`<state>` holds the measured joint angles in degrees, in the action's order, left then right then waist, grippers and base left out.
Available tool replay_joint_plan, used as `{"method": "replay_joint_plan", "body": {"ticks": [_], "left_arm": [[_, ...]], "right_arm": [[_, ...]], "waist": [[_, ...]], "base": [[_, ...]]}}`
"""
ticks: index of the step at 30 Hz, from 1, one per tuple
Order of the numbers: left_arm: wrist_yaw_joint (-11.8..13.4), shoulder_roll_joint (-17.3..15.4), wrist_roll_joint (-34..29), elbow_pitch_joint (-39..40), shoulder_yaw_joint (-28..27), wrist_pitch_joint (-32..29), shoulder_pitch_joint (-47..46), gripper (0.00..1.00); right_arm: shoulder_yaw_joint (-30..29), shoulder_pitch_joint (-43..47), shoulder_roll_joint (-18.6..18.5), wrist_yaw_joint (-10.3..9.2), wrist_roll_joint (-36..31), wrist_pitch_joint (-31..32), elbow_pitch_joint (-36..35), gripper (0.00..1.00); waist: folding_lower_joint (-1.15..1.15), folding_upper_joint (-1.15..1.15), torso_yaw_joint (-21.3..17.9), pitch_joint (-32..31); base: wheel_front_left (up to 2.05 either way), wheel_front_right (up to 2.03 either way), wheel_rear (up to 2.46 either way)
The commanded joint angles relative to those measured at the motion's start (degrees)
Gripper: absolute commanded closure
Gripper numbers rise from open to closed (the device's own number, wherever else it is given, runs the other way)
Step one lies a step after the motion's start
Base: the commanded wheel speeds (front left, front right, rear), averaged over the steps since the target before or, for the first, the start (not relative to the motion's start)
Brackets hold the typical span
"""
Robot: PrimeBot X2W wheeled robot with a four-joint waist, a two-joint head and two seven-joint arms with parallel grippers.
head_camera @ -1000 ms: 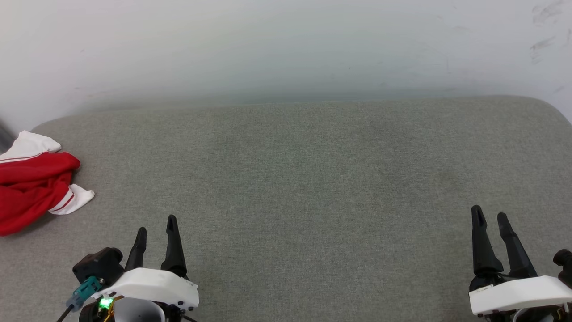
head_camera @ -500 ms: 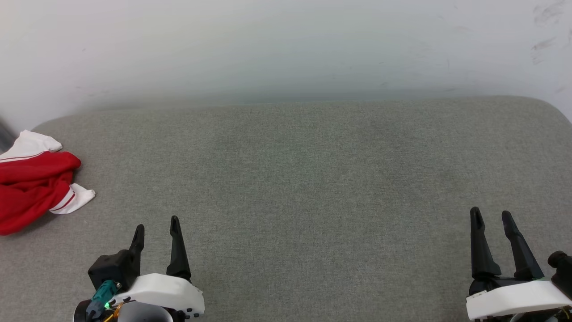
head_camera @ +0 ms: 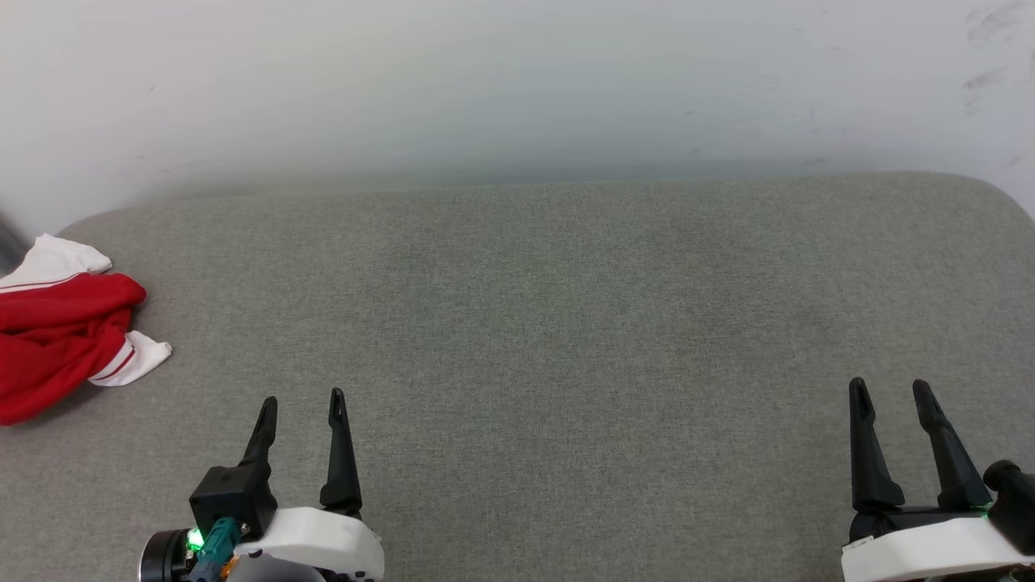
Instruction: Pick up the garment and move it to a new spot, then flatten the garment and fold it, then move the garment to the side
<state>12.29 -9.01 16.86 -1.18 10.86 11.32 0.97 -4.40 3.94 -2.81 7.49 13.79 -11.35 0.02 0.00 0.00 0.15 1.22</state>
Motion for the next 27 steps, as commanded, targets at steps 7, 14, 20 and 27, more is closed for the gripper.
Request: {"method": "replay_joint_plan", "body": {"ticks": [7,14,20,27], "left_arm": [[-1.7,0.4,-3.7,0.3,-0.4,1.2,0.8,0.0],[-3.1,1.3,-6.8,0.1,-1.3,2.1,1.6,0.0],[-3.9,2.1,-9.6,-0.7,-2.2,2.7,2.0,0.0],[-5.3,3.4,-11.8,-1.1,-3.4,3.5,2.5,0.0]], "right_arm": [[-0.1,0.8,-0.1,0.0,-3.3,-1.3,-1.7,0.0],[0.3,1.5,-0.1,0.0,-5.5,-1.9,-2.4,0.0],[0.6,2.1,-0.1,0.0,-6.8,-2.7,-3.0,0.0],[0.7,2.8,-0.1,0.0,-6.6,-3.4,-3.5,0.0]], "waist": [[0.0,0.0,0.0,0.1],[0.0,0.0,0.0,0.2],[0.0,0.0,-0.1,0.3],[0.0,0.0,0.0,0.4]], "base": [[0.0,0.0,0.0],[0.0,0.0,0.0],[0.0,0.0,0.0],[0.0,0.0,0.0]]}}
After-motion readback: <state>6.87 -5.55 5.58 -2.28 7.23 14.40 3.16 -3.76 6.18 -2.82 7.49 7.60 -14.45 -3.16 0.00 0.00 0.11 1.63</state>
